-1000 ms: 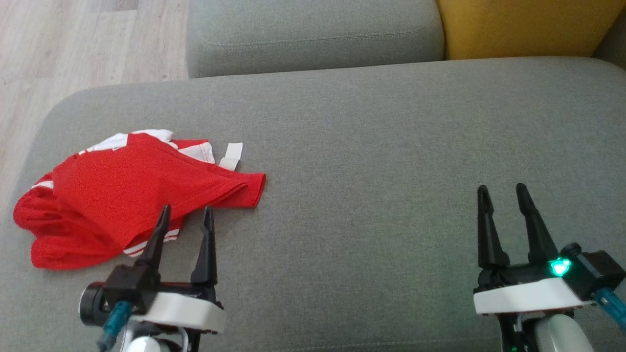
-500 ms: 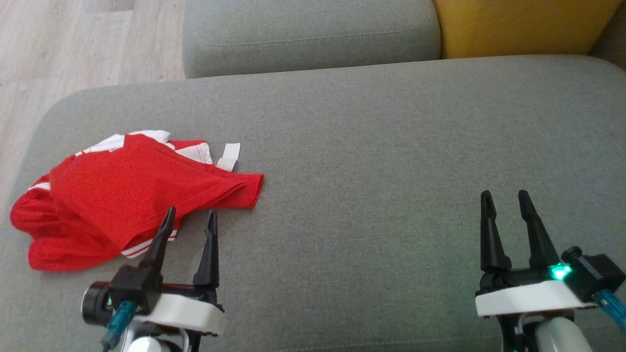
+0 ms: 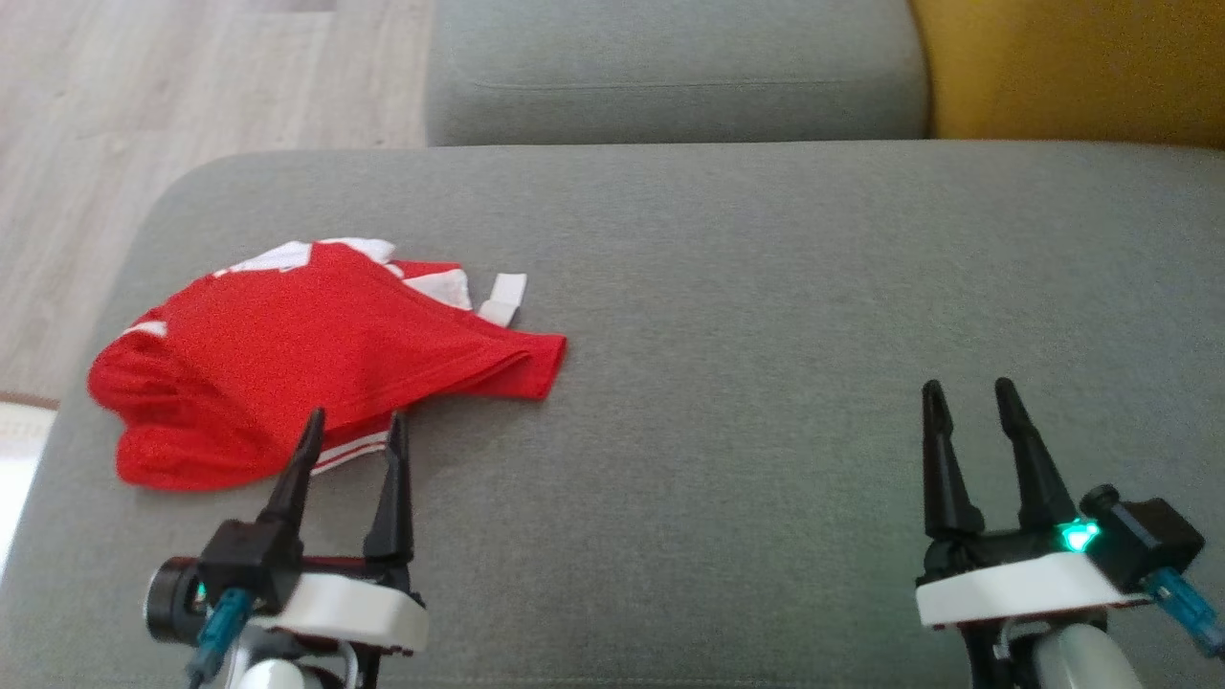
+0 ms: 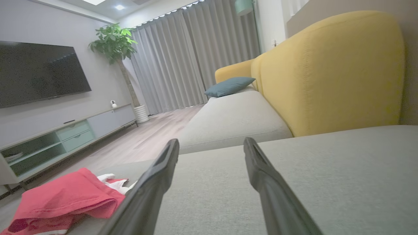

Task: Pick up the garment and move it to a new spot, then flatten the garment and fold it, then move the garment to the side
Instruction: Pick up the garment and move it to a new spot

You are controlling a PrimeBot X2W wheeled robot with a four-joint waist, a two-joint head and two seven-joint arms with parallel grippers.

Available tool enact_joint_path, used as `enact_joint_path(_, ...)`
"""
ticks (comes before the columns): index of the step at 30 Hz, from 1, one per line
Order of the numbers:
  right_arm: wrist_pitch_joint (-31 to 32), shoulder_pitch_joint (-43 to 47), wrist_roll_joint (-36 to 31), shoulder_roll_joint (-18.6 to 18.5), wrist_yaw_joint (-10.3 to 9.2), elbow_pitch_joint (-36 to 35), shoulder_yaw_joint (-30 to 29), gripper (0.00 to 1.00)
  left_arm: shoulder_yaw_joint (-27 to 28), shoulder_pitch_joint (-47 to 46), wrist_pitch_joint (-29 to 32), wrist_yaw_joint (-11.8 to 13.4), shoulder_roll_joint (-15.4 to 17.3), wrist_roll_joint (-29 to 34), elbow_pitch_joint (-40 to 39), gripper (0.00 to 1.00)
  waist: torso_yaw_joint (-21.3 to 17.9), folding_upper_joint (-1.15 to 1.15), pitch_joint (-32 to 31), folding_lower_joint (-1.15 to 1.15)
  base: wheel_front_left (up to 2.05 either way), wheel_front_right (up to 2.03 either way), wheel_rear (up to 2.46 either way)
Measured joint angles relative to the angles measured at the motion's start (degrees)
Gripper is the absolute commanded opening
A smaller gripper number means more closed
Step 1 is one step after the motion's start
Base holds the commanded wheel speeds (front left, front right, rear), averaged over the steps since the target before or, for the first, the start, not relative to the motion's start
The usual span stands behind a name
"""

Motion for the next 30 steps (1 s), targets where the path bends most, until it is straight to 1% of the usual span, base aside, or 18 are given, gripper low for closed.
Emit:
enact_joint_path(6,0.00,0.15,0.37,-0.01,0.00,0.22,2.26,1.00,1.46,0.02,-0.01,0.42,-0.03,0.01,0.18,1.00,3.73,0.00,-0.68,0.00,0.00,0.00,0.00)
enact_joint_path(14,0.00,2.43,1.13,-0.01,0.00,0.92,4.22,1.00,4.43,0.22,-0.01,0.86,-0.04,0.91,0.42,1.00,9.74,0.00,-1.83,0.00,0.00,0.00,0.00)
enact_joint_path(24,0.00,2.48,2.53,0.00,0.00,1.45,6.35,1.00,6.20,2.22,-0.01,0.42,-0.05,1.57,0.36,1.00,17.87,0.00,-3.29,0.00,0.00,0.00,0.00)
enact_joint_path(30,0.00,3.53,2.88,0.00,0.00,1.63,7.55,1.00,7.11,2.38,-0.01,0.34,-0.05,1.58,0.31,1.00,21.27,0.00,-3.75,0.00,0.00,0.00,0.00)
